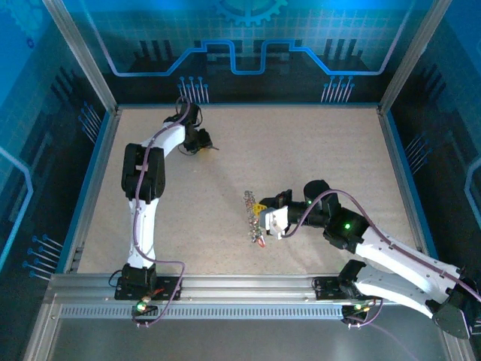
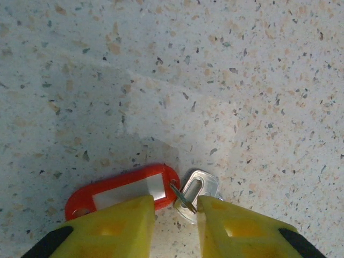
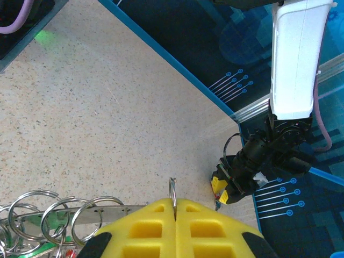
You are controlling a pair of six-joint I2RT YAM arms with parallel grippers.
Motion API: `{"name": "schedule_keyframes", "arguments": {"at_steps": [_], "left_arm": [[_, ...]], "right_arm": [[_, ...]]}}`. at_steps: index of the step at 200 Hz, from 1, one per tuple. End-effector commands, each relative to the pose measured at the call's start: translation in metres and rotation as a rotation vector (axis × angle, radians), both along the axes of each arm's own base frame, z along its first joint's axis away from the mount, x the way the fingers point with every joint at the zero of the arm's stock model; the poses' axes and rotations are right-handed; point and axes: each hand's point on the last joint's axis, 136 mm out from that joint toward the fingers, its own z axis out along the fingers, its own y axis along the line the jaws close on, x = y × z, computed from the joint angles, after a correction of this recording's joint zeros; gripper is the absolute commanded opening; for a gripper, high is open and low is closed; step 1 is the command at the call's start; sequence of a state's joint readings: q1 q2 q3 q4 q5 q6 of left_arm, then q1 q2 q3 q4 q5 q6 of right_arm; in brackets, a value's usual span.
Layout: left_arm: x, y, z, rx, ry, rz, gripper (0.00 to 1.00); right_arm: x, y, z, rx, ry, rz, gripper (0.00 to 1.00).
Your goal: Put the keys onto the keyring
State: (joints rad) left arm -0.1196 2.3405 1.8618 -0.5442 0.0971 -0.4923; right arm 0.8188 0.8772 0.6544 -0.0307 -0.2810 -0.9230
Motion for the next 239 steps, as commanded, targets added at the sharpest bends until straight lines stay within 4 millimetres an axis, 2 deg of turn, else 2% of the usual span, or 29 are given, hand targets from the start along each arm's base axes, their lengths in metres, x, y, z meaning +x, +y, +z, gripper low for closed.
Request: {"name": "schedule_keyframes", "arguments": {"at_steps": [1, 44, 82, 113, 182, 202, 219, 239], "left_arm": [[0.002, 0.005, -0.006, 0.008, 0.017, 0.015, 0.29], [0.002, 0.003, -0.006, 0.003, 0.021, 0.010, 0.26], [0.003, 0.000, 0.001, 0.031, 0.001, -0.008, 0.25], [0.004, 0.002, 0.002, 0.086, -0.011, -0.025, 0.18], [0.008, -0.001, 0.003, 0.126, -0.035, -0.045, 0.20], [0.009, -0.003, 0.004, 0.129, -0.039, -0.051, 0.16], [0.009, -0.004, 0.005, 0.139, -0.044, -0.062, 0.08], [0.009, -0.003, 0.005, 0.150, -0.043, -0.074, 0.06]], "right_arm": [[-0.002, 0.005, 0.024, 0.060, -0.026, 0.022, 0.00], [-0.002, 0.005, 0.025, 0.061, -0.026, 0.024, 0.00], [-0.002, 0.005, 0.024, 0.060, -0.025, 0.024, 0.00], [-0.002, 0.005, 0.024, 0.060, -0.025, 0.026, 0.00], [-0.002, 0.004, 0.024, 0.060, -0.023, 0.026, 0.00], [-0.002, 0.004, 0.024, 0.061, -0.022, 0.025, 0.00], [-0.002, 0.004, 0.022, 0.058, -0.020, 0.024, 0.00], [-0.002, 0.004, 0.022, 0.056, -0.018, 0.025, 0.00]]}}
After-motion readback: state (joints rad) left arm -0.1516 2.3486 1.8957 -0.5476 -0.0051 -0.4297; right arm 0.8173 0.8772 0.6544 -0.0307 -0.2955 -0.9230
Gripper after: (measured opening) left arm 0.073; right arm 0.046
